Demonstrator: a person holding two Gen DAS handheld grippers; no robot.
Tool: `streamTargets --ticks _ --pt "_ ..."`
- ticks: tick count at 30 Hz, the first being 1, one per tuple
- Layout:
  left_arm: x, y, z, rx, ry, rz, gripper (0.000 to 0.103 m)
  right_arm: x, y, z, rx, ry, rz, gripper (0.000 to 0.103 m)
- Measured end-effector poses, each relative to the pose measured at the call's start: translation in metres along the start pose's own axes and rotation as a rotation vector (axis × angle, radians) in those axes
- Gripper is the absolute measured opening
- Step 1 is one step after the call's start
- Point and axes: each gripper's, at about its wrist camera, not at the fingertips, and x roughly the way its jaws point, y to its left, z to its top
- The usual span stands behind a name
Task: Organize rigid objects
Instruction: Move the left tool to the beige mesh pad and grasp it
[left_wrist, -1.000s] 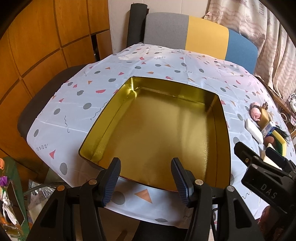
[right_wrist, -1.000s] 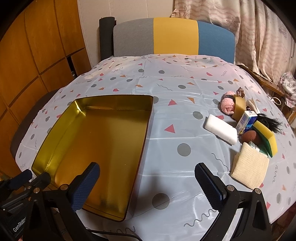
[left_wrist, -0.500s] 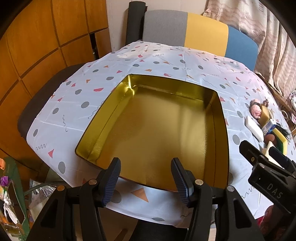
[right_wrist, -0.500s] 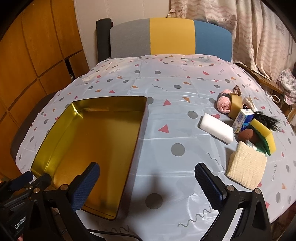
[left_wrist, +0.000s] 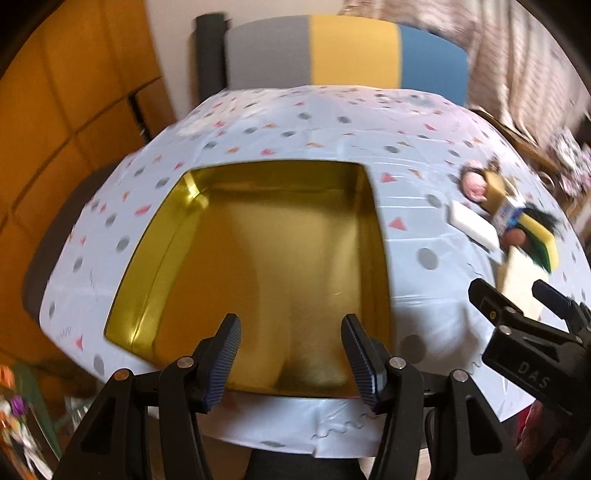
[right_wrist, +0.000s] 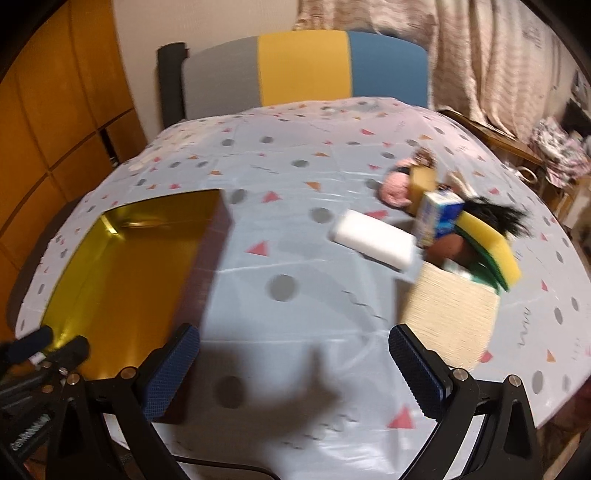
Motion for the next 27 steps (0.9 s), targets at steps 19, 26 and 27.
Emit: streamTargets --ticks 19,26,27 --pt "0.045 -0.161 0.033 0.172 0.217 -0.506 0.057 -0.018 -0.221 -0.048 0.405 0.010 -0.266 0.103" --pt "0.073 -0.235 0.034 0.290 0.318 -0.566 0.057 -0.029 -0.254 -0.058 0.455 0.003 -0.298 0.103" --pt "0.076 -0.241 0.034 0.283 0.323 -0.574 0.057 -0.029 -0.257 -0.058 0.461 0.001 -0.299 0.103"
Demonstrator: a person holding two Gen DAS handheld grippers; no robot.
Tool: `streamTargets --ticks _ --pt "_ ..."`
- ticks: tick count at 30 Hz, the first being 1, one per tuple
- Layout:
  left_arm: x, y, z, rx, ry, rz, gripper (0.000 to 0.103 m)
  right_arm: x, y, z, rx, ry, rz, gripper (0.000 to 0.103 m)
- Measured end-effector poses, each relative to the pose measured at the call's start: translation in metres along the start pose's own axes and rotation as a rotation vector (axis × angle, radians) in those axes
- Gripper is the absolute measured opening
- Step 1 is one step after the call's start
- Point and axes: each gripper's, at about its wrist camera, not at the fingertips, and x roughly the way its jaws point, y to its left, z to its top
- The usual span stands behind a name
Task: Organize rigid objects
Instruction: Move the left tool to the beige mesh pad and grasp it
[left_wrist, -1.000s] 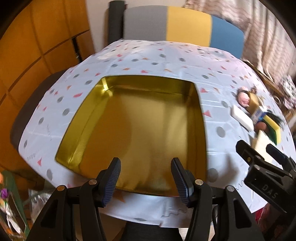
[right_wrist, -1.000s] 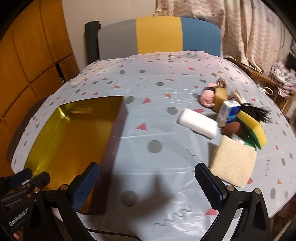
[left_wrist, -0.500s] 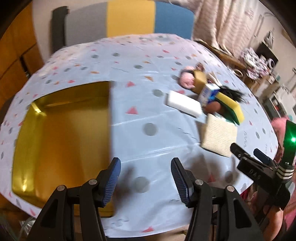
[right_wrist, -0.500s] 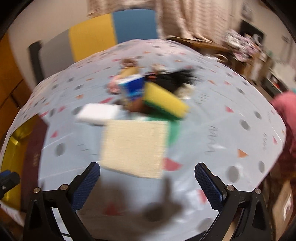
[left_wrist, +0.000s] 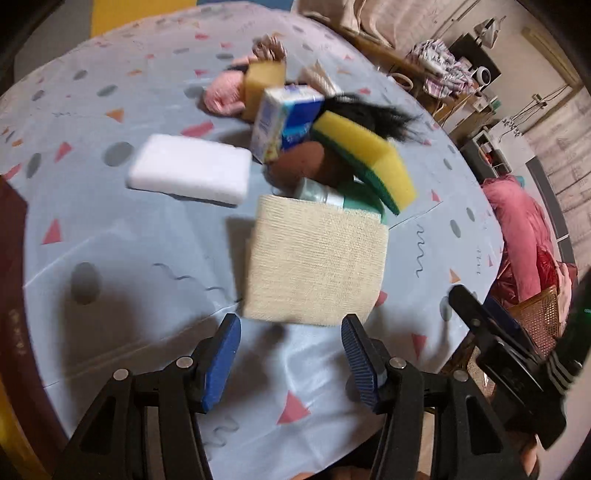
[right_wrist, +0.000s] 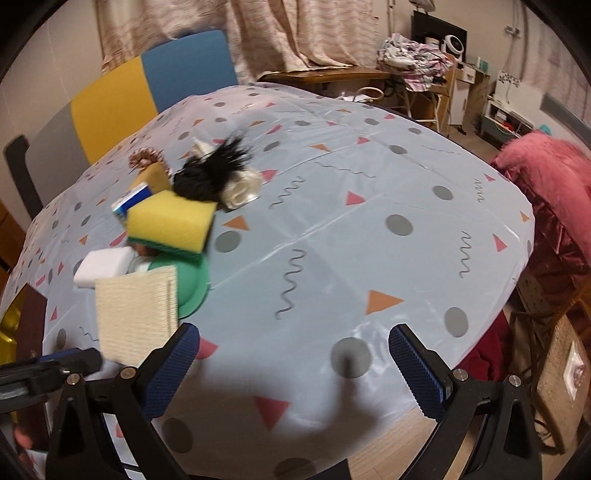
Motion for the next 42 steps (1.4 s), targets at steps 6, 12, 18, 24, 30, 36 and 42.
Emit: streamTargets --ticks 6,12,18,24,30,36,42 --pt "0.006 -0.027 0.010 0.130 -0.169 0.083 0.089 0.004 -0.011 -0.001 0.028 0.012 0.020 0.103" --pt "0.029 -0.034 0.014 0.206 -0.149 0.134 0.096 0.011 -0.013 -0.004 0.034 0.028 0.033 0.103" --pt "0.038 -0.045 0.015 0.244 -0.172 0.110 0.103 0.012 -0.017 -0.002 0.044 0.025 0.029 0.103" --pt "0.061 -0.041 0.019 0.223 -0.173 0.132 0.099 0.013 -0.019 -0.003 0.049 0.025 0.038 0.103" --pt "0.051 -0.027 0.013 0.212 -0.204 0.098 0.081 0.016 -0.014 -0.006 0.044 0.030 0.064 0.103" --pt "0.037 -0.010 0.001 0.208 -0.212 0.070 0.061 0.016 -0.001 -0.008 0.014 0.015 0.121 0.103" --pt "0.022 0.015 -0.017 0.146 -0.243 0.042 0.057 0.020 0.021 -0.003 -0.048 -0.009 0.179 0.103"
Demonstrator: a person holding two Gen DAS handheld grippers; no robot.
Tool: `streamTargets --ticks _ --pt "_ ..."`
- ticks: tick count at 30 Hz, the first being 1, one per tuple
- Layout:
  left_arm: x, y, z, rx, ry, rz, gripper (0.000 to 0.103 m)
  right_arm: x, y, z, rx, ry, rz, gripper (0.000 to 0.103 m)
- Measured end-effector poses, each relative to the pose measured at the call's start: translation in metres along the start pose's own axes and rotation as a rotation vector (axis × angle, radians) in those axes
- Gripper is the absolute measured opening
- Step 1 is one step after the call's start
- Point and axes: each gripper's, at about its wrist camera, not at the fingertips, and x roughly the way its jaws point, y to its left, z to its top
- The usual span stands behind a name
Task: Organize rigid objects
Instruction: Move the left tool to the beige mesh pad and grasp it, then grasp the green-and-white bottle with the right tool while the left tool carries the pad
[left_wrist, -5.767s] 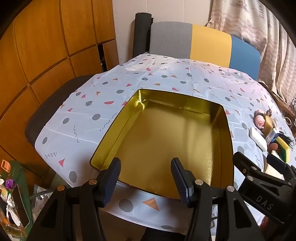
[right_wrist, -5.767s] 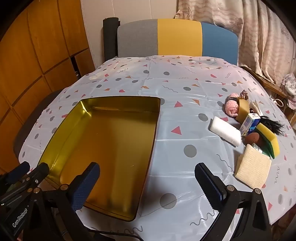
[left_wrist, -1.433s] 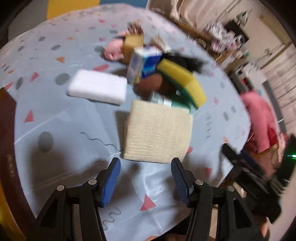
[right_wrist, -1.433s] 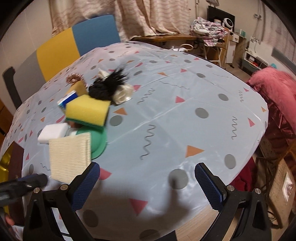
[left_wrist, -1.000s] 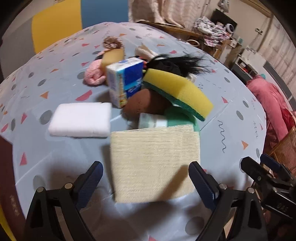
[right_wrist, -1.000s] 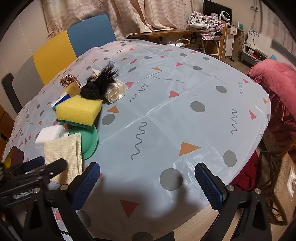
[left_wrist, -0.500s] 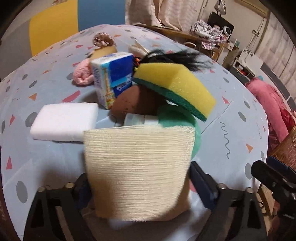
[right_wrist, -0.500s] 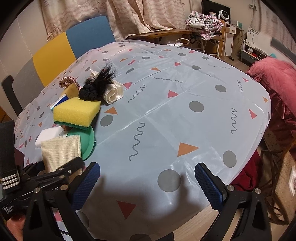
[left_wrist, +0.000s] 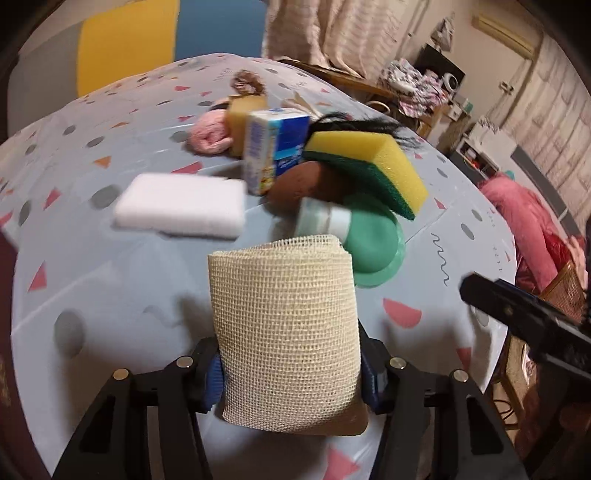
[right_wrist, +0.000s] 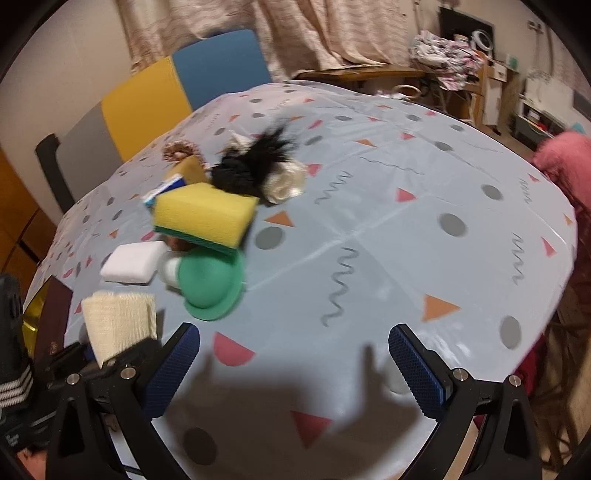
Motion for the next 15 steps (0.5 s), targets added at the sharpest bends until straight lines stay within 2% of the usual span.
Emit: streamTargets --ticks 6,10,15 --pt "-0.024 0.020 -0.024 -0.070 -0.027 -0.003 0.057 0.021 0.033 0.011 -0.123 -0.007 0.046 0.103" --pt "-0.041 0.028 -0.035 -0.106 -0.050 -0.008 0.057 0.040 0.059 0.016 -0.266 -0.011 0.032 0.103" --pt "-0.065 0.038 -0.040 -0.129 -0.092 -0.022 0.057 0.065 0.076 0.020 -0.381 0.013 -0.021 0.103"
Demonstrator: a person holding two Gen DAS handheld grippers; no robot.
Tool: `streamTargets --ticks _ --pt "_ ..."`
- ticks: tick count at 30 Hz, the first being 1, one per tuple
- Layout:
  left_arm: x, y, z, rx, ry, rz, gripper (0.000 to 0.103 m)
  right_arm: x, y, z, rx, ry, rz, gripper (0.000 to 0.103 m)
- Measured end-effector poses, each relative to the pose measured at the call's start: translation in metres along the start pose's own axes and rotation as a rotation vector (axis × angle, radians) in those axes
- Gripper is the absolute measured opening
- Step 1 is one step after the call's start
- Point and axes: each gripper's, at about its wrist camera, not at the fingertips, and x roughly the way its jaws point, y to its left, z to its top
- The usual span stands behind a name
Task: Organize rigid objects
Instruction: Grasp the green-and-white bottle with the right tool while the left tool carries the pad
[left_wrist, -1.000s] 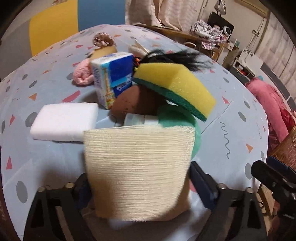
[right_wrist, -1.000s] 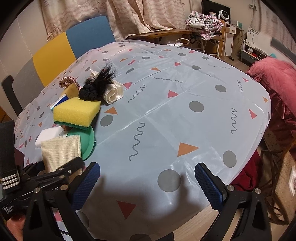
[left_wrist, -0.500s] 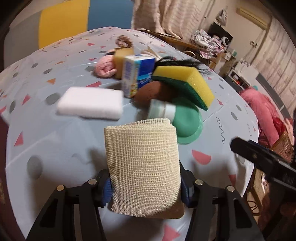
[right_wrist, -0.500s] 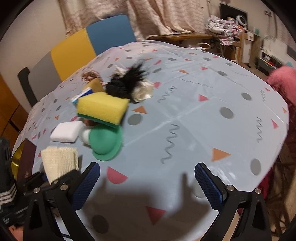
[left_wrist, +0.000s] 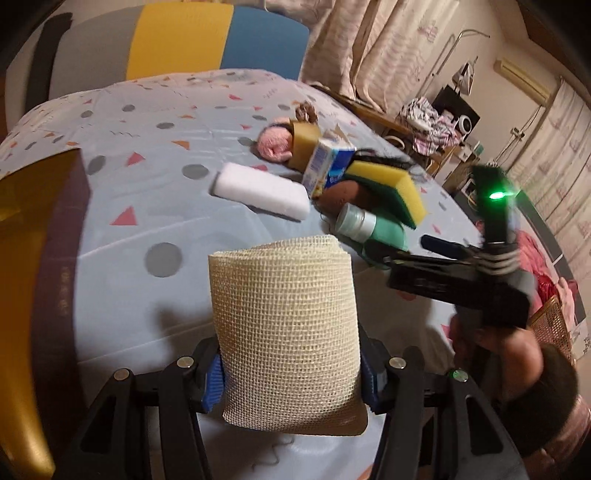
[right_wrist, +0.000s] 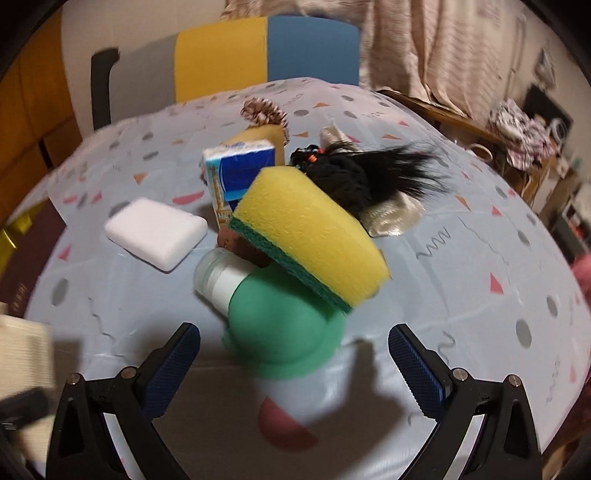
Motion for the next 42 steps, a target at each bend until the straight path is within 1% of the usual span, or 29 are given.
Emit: streamTargets --ticks 3,5,6,8,11,15,17,20,22,24,32,37,42 --pt "-0.015 0.007 -0.002 -0.010 -0.024 -0.011 0.057 0.011 0.003 0.006 -0.030 0.011 -0.017 0.100" --pt "-0.023 0.010 -0.003 -0.015 -0.033 -0.021 0.057 0.017 0.004 0.009 -0.031 0.018 -0.015 0.091" --pt "-0.026 0.011 -0.003 -0.014 -0.039 -0.022 0.057 0.020 0.004 0.010 -0.027 0.025 -0.004 0.088" --pt "-0.033 0.013 -0.004 -0.011 -0.052 -0.023 0.057 0.022 0.006 0.010 -0.021 0.031 0.025 0.077" --pt "-0.044 0.018 -0.005 -0.019 -0.072 -0.029 0.057 0.023 0.009 0.009 -0.009 0.035 0.026 0.073" --pt "-0.055 0.026 -0.009 -0.035 -0.092 -0.030 0.057 0.018 0.006 0.004 0.080 0.039 0.083 0.072" --pt "-0.059 0.031 -0.010 -0.046 -0.099 -0.029 0.057 0.013 0.007 0.001 0.107 0.041 0.116 0.070" --pt "-0.068 0.039 -0.012 -0.071 -0.114 -0.035 0.057 0.005 0.012 -0.005 0.152 0.054 0.161 0.069" --pt "-0.072 0.044 -0.013 -0.082 -0.121 -0.034 0.057 -0.002 0.017 -0.010 0.192 0.060 0.212 0.067" --pt "-0.078 0.051 -0.015 -0.097 -0.131 -0.032 0.057 -0.006 0.025 -0.014 0.210 0.068 0.246 0.066" --pt "-0.109 0.084 -0.019 -0.164 -0.189 -0.019 0.058 -0.022 0.063 -0.019 0.200 0.084 0.340 0.065" --pt "-0.127 0.118 -0.017 -0.228 -0.213 0.008 0.058 -0.032 0.094 -0.020 0.167 0.083 0.393 0.065" --pt "-0.143 0.160 -0.007 -0.297 -0.236 0.035 0.058 -0.043 0.120 -0.013 0.134 0.069 0.435 0.065"
